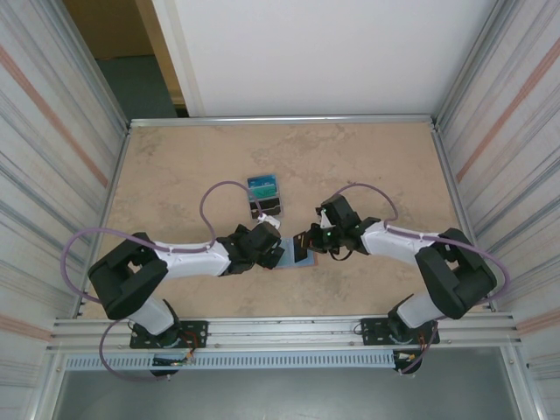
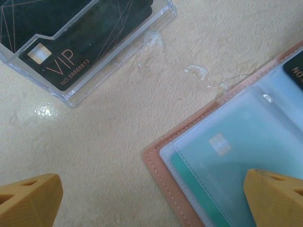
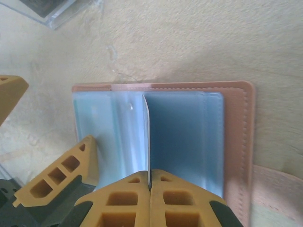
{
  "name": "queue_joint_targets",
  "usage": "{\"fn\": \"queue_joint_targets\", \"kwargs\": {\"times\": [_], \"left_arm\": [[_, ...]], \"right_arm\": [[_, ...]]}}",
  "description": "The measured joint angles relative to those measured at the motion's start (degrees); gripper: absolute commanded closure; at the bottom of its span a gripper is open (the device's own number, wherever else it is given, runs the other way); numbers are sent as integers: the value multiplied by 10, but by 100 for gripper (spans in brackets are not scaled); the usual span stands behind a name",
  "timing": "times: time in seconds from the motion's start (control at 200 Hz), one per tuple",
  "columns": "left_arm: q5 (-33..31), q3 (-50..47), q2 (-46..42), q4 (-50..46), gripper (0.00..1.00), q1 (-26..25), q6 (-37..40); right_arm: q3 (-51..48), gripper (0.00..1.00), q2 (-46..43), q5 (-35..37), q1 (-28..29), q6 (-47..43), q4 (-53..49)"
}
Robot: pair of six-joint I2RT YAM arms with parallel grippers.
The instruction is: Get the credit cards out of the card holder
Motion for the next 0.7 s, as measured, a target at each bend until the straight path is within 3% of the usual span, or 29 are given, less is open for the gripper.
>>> {"fn": "queue_joint_targets", "kwargs": {"times": [0.281,0.656,0.697], "left_arm": [[-3,-1,-28,-30,1,0,3],[-4,3,-169,-70,1,7,36],[8,3,-185,-71,5,14,42]], "right_arm": [[0,100,-51,32,0,-33,-47],[17,99,-140,23,0,-121,-62],[22,99,-146,20,0,-133,-63]]}}
